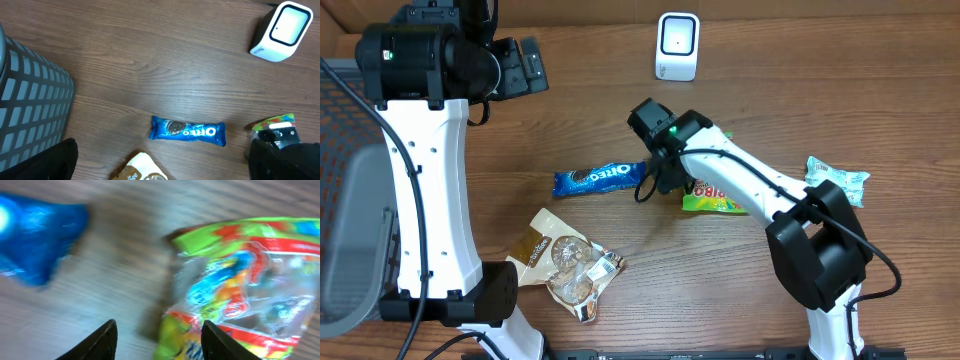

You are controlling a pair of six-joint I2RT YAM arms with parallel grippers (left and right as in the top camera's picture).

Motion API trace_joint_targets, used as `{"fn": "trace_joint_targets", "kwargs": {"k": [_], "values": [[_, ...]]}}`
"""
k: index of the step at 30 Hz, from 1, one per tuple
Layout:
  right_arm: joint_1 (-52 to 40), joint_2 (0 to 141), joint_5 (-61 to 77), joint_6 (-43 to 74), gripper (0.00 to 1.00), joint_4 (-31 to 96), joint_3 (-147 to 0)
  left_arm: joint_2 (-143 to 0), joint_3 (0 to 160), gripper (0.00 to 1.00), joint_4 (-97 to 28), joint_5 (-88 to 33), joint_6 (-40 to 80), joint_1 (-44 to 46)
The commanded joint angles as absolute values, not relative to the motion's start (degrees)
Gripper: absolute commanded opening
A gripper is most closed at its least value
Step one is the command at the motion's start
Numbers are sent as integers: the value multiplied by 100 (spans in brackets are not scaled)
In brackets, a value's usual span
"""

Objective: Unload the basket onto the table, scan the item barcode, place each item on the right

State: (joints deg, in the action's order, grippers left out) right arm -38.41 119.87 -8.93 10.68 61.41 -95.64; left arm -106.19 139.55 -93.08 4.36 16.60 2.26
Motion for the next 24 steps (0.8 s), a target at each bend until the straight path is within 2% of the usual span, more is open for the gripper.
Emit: {"fn": "trace_joint_targets", "kwargs": {"k": [1, 5, 7, 10, 14, 24], "values": [[-3778, 11937, 12, 840, 55, 6412, -10274, -10643, 13996, 99, -9297, 486, 1737, 266], [-3522, 11915, 10, 1050, 56, 7393, -11290, -10643, 13996, 100, -9297, 486, 1737, 266], [-3227, 11915, 8, 1050, 64, 7872, -11638, -10643, 13996, 99, -9297, 486, 1737, 266], [-2814, 11920, 12, 1194, 70, 8088, -11574, -10643, 13996, 100, -9297, 486, 1737, 266], [-2359, 11939, 252, 1664, 79, 7887, -11013, -10643, 13996, 100, -9297, 489, 1737, 266], [-2290, 11939, 604, 1485, 79, 6499, -9227, -10643, 13996, 100, -9297, 486, 1737, 266]]}}
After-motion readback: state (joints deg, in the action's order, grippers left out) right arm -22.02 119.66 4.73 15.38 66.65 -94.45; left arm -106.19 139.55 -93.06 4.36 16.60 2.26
